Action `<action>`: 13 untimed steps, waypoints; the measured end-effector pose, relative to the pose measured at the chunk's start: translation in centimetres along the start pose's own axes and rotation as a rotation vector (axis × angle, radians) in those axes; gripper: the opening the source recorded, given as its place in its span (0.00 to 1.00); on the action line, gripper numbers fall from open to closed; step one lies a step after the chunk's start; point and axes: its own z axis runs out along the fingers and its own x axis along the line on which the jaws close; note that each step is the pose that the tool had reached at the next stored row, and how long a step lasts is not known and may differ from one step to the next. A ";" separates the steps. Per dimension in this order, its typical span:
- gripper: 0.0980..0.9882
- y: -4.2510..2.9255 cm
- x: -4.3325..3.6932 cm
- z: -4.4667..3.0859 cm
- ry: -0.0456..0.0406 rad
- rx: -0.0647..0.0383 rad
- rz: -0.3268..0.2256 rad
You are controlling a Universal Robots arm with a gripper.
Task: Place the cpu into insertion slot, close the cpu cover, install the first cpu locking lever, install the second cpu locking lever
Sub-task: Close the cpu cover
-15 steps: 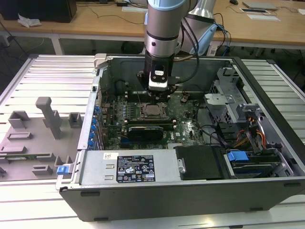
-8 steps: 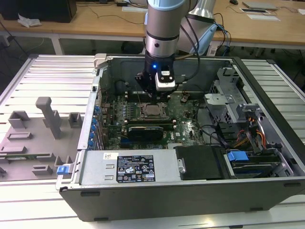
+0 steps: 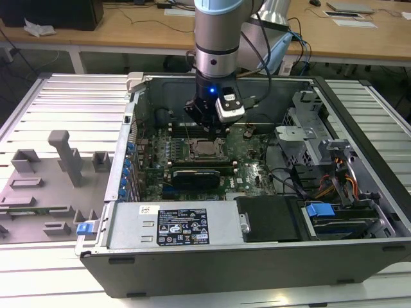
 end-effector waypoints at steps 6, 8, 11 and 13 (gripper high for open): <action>0.01 -0.03 0.11 0.07 0.0039 -0.003 -0.152; 0.01 -0.02 0.11 0.11 0.0061 -0.003 -0.157; 0.01 -0.04 0.16 0.18 0.0096 -0.001 -0.165; 0.01 -0.12 0.30 0.25 0.0109 0.000 -0.174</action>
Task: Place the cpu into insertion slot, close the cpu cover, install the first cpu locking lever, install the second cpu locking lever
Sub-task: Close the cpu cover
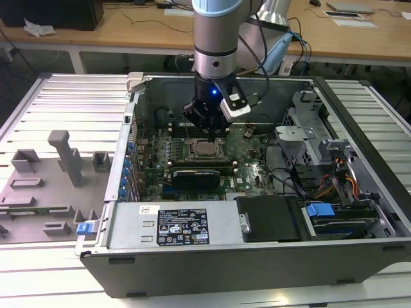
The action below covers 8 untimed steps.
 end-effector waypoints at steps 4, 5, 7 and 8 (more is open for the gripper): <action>0.01 -0.23 0.19 0.17 0.0030 -0.001 -0.020; 0.01 -0.30 0.25 0.21 0.0037 -0.001 -0.024; 0.01 -0.38 0.46 0.28 0.0046 -0.001 -0.032; 0.01 -0.39 0.57 0.29 0.0047 -0.001 -0.034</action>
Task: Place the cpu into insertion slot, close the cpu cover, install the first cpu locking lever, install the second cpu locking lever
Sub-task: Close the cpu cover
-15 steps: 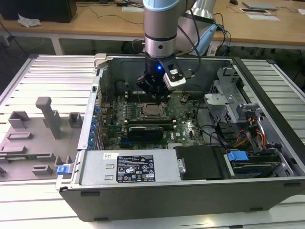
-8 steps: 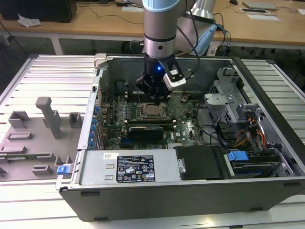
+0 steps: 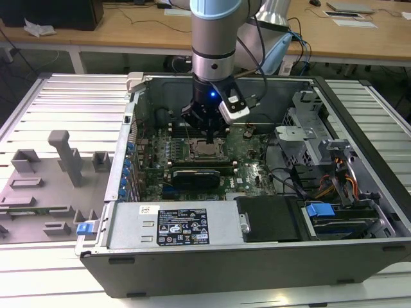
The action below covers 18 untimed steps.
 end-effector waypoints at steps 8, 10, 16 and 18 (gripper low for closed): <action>0.01 -0.01 0.50 -0.56 -0.0002 0.011 -0.006; 0.01 0.00 0.49 -0.92 -0.0002 0.013 -0.006; 0.01 0.01 0.46 -1.56 -0.0004 0.016 -0.006; 0.01 0.01 0.46 -1.57 -0.0004 0.016 -0.006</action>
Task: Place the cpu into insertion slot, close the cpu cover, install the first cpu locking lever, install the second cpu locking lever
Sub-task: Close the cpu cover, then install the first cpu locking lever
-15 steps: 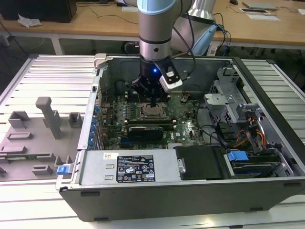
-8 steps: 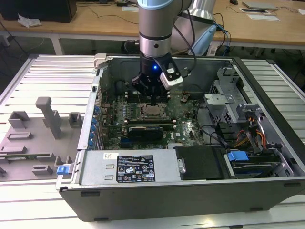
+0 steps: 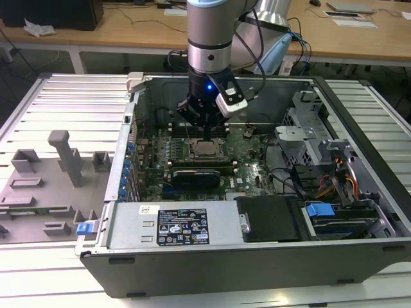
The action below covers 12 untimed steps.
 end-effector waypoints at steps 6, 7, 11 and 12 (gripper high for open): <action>0.01 0.00 0.00 0.00 0.0001 0.000 0.000; 0.01 0.00 0.00 0.00 0.0001 0.000 0.000; 0.01 0.00 0.00 0.00 0.0001 0.000 0.000; 0.01 0.00 0.00 0.00 0.0001 0.000 0.000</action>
